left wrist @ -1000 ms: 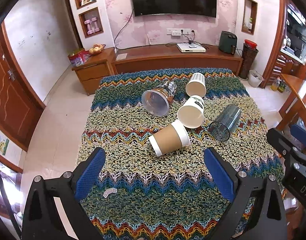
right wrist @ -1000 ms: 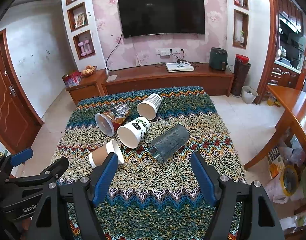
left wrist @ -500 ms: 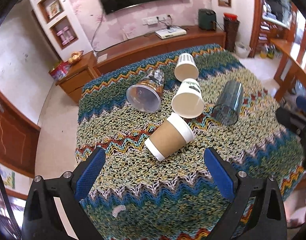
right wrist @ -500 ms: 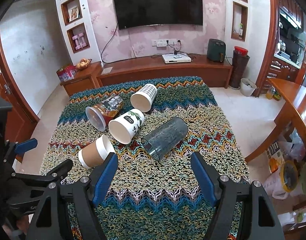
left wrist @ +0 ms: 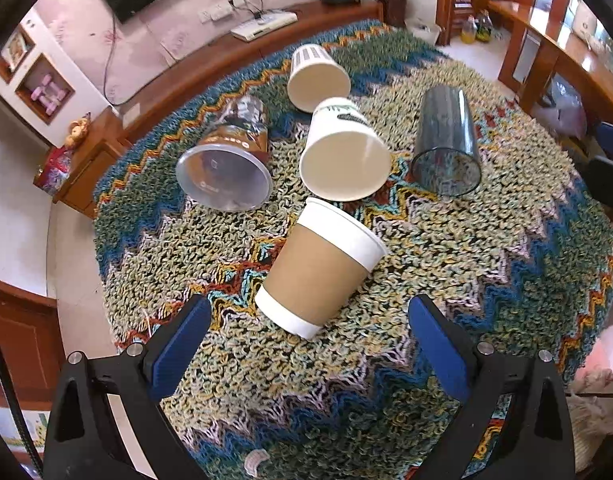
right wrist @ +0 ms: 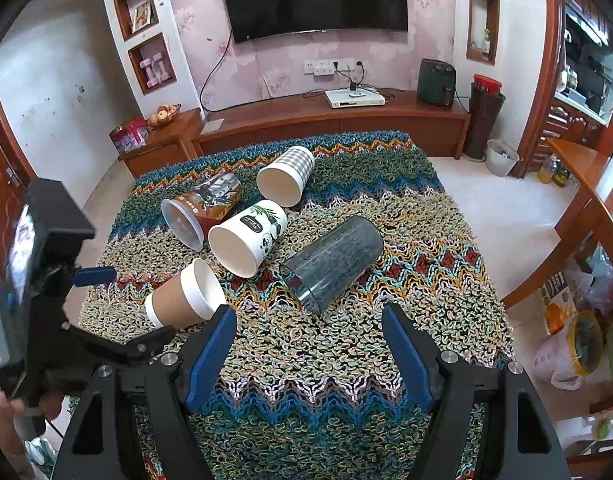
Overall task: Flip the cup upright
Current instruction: 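Close the left gripper on the brown sleeve of the cup, then lift the cup with the left gripper and rotate it rim-up, then bring the upright cup toward the right gripper and grasp it with the right gripper, then open the left gripper while the right gripper carries the cup and lowers it, then set the cup rim-up on the cloth and open the right gripper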
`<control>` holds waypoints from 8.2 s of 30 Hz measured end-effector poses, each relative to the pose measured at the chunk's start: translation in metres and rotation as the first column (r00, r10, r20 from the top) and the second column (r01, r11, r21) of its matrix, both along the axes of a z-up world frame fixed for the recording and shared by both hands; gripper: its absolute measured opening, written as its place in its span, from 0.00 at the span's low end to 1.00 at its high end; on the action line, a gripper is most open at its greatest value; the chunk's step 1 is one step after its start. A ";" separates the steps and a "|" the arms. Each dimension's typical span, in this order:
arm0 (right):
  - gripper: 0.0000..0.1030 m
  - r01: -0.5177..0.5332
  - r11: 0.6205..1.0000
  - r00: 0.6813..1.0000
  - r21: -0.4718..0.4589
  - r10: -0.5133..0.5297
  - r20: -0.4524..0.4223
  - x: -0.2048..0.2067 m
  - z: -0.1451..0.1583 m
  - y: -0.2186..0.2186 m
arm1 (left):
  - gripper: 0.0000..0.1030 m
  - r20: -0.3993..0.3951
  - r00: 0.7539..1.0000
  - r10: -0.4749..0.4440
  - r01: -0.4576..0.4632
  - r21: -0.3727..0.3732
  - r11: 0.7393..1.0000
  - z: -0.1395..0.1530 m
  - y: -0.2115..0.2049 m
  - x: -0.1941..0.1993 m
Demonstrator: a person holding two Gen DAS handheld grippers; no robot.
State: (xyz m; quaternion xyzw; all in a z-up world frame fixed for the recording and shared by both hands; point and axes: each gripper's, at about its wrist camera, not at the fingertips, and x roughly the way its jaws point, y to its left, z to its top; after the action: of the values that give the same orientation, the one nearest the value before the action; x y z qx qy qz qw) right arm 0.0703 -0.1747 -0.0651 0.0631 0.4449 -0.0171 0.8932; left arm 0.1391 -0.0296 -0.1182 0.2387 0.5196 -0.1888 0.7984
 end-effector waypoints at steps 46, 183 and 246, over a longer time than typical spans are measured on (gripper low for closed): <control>0.74 0.080 0.996 0.993 0.037 -0.076 -0.092 -0.012 -0.029 -0.026 | 0.72 -0.037 0.913 -0.407 0.407 0.173 0.897 -0.036 -0.047 -0.077; 0.62 -0.286 0.958 0.952 -0.019 0.286 0.112 -0.037 -0.101 0.079 | 0.98 -0.074 0.862 0.502 -0.507 -0.133 0.852 -0.030 0.079 -0.130; 0.77 -0.050 0.998 0.958 -0.045 0.061 0.279 -0.132 0.117 0.014 | 0.98 0.192 0.838 0.511 -0.420 -0.370 0.829 0.150 0.035 -0.167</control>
State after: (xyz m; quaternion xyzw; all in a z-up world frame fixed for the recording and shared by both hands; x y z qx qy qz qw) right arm -0.0615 -0.1608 0.0524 0.0355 0.3151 0.0087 0.9484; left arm -0.0283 0.0059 0.0320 -0.0019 0.4061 -0.0304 0.9133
